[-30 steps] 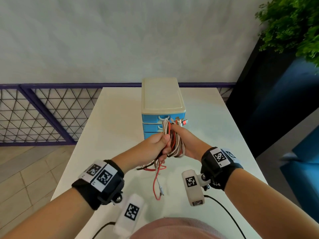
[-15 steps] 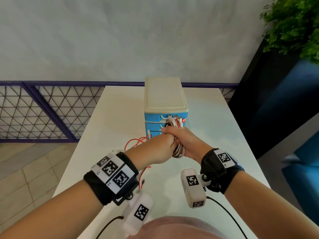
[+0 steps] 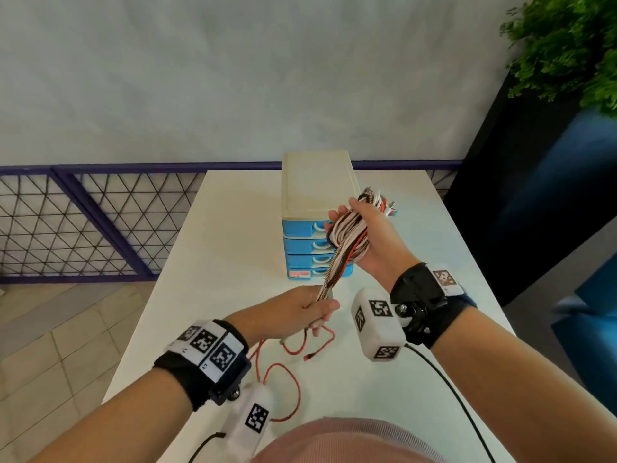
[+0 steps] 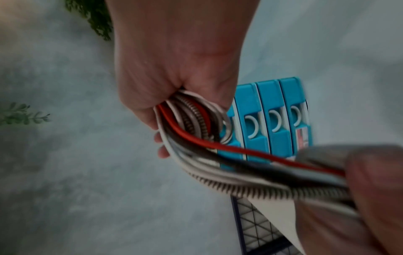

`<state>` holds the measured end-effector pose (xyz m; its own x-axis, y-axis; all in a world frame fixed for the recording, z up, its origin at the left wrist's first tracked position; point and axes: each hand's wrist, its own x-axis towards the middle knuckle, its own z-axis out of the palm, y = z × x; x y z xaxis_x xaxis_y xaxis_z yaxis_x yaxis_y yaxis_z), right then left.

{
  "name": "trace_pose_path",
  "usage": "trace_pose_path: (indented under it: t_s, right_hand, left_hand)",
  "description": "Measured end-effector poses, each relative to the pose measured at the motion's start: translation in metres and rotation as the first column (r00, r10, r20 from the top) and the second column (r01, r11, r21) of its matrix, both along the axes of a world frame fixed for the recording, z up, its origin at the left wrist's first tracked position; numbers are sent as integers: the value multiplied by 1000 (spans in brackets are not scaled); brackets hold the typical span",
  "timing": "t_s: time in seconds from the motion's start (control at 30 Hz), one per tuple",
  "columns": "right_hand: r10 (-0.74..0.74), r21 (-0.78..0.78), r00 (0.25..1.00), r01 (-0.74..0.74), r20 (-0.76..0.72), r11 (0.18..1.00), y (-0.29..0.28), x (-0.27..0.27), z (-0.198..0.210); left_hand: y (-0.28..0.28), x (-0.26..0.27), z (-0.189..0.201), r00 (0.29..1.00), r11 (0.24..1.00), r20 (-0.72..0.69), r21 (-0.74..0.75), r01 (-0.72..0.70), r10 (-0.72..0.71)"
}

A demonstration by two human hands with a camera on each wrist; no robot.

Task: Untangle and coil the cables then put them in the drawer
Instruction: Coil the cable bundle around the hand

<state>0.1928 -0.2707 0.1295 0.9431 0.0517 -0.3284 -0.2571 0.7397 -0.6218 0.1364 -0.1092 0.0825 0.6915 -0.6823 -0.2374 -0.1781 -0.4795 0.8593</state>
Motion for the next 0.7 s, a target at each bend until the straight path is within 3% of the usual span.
trace_pose_path:
  t_s: [0.1,0.23,0.37,0.47,0.57,0.7]
  right_hand:
    - [-15,74,1000,15,-8,997,4,-1,6]
    - [-146,30,989,146,4,989,-13,4,16]
    - [-275,80,960,270,54,959,-37,11,34]
    - [-362,24,925,362,114,932,-57,15,55]
    - [-408,-39,897,420,169,907,-68,16,67]
    - [-334,-196,920,372,204,907,-52,14,61]
  left_hand:
    - [-2,3,-11,998,999,49,-2,-36,36]
    - [12,5,-25,997,997,-22,0,-72,72]
    - [55,7,-62,997,957,65,285,-61,45]
    - [95,2,-86,989,872,143,478,-104,40]
    - [126,3,-92,978,811,157,549,-202,137]
    - [119,20,-71,978,838,146,507,-201,146]
